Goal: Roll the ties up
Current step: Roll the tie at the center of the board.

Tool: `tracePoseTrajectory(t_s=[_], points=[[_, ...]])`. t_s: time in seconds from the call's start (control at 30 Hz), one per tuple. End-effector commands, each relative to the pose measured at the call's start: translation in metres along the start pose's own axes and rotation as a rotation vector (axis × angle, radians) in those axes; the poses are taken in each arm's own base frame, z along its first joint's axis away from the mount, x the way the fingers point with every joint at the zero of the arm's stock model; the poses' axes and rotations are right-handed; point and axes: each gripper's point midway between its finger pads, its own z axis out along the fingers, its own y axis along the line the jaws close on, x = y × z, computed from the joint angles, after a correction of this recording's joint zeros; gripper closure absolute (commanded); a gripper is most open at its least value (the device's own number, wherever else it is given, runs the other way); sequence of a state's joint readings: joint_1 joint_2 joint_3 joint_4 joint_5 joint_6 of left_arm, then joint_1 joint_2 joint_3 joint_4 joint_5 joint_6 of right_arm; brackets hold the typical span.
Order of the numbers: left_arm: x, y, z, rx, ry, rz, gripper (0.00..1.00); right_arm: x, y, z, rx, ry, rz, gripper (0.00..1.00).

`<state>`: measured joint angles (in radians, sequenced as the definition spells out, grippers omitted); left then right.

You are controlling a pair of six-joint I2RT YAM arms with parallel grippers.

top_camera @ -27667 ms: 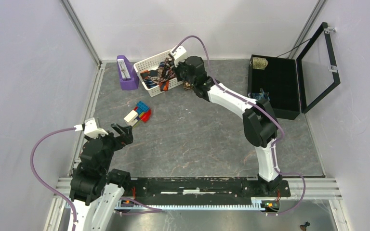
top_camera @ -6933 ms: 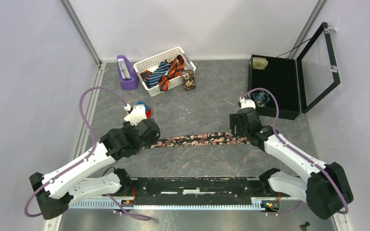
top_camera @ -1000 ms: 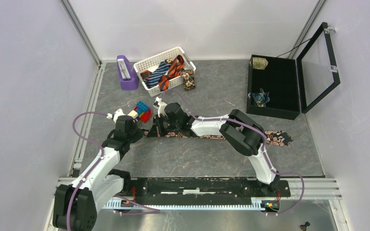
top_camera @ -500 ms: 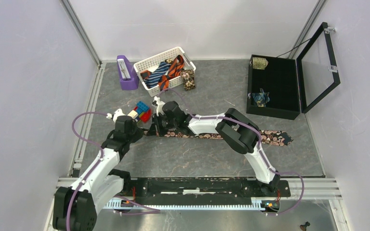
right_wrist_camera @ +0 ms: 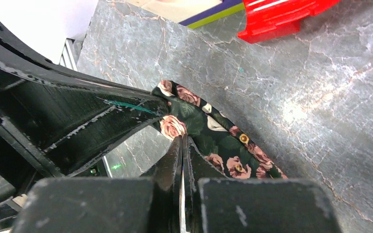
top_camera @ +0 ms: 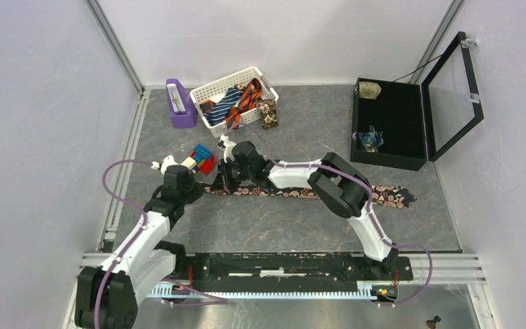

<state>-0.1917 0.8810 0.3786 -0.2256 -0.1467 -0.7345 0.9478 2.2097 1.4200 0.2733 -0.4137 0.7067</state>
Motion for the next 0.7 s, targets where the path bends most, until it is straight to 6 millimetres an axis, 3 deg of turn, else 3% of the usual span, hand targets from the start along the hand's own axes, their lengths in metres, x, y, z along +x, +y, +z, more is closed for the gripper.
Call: tracePoseTrajectory(t_s=[0.0,0.67], points=[[-0.005,-0.004,-0.001,0.025,-0.021,0.029,0.98,-0.023,0.011,0.003,-0.025,-0.05,-0.039,1.0],[-0.007,-0.009,-0.003,0.045,-0.022,0.024,0.98,-0.004,-0.017,0.014,0.025,-0.013,-0.028,1.0]])
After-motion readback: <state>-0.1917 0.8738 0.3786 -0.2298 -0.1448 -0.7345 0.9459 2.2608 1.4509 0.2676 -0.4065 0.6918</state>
